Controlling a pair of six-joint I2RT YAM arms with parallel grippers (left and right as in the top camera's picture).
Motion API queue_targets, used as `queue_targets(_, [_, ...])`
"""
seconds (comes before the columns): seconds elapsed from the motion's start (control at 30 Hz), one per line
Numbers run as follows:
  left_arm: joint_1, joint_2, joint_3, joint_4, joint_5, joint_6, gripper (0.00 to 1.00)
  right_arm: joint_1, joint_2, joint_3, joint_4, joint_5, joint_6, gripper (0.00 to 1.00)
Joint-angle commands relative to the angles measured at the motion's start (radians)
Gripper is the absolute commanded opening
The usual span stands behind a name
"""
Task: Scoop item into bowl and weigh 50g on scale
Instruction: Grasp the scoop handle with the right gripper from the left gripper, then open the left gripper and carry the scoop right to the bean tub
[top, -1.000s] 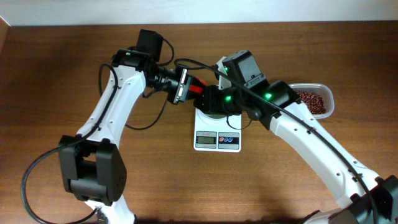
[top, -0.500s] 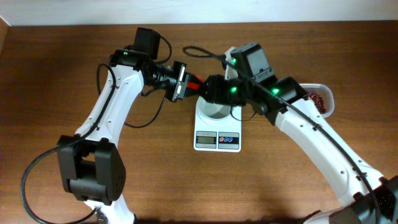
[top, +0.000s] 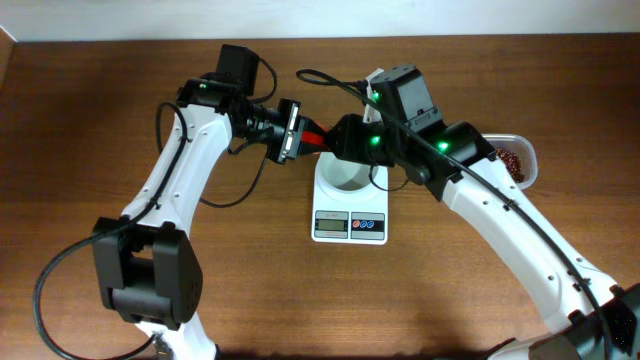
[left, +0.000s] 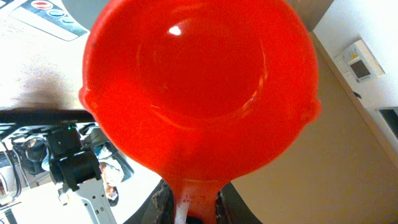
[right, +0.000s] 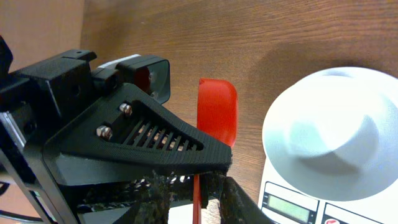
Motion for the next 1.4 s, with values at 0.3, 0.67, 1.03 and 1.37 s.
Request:
queue_targets(0.3, [-0.002,-0.008,0.010,0.001,0.040,-0.069,0.00,0.007,-0.002,0.021,-0.013,-0.007,0.014,0.22])
queue_targets(0.67, [-0.002,-0.008,0.010,0.000,0.040,-0.065,0.00,0.007,-0.002,0.021,-0.024,-0.030,0.013,0.04])
queue_targets(1.03, [0.005,-0.008,0.010,0.074,-0.067,0.703,0.99,-0.088,-0.003,0.167,-0.244,-0.023,-0.219,0.04])
queue_targets(1.37, [0.040,-0.008,0.156,0.007,-0.267,1.015,0.99,-0.446,-0.002,0.569,-0.864,0.164,-0.517,0.04])
